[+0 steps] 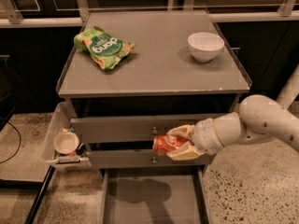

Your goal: Place coke can into bottom drawer

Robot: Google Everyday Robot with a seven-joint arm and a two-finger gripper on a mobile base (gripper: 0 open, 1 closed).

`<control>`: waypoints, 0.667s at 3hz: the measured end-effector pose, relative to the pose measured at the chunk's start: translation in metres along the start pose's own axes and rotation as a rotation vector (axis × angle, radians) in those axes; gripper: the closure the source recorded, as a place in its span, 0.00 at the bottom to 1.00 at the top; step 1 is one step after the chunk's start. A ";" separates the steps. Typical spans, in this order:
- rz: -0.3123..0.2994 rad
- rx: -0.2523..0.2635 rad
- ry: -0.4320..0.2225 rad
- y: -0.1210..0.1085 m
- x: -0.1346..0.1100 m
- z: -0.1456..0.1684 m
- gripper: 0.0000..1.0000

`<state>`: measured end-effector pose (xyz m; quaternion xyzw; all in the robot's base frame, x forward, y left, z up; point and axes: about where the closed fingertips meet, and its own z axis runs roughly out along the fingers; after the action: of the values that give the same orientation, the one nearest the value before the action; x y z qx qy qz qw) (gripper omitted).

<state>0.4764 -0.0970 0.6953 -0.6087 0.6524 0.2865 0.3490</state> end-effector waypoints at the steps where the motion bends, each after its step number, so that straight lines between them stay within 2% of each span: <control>1: 0.010 -0.019 -0.013 -0.008 0.050 0.030 1.00; 2: 0.010 -0.019 -0.013 -0.008 0.050 0.030 1.00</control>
Offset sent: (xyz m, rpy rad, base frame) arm 0.0097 -0.0063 -0.0459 0.0058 0.0077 0.0074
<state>0.4866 -0.1033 0.6374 -0.6068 0.6504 0.2985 0.3459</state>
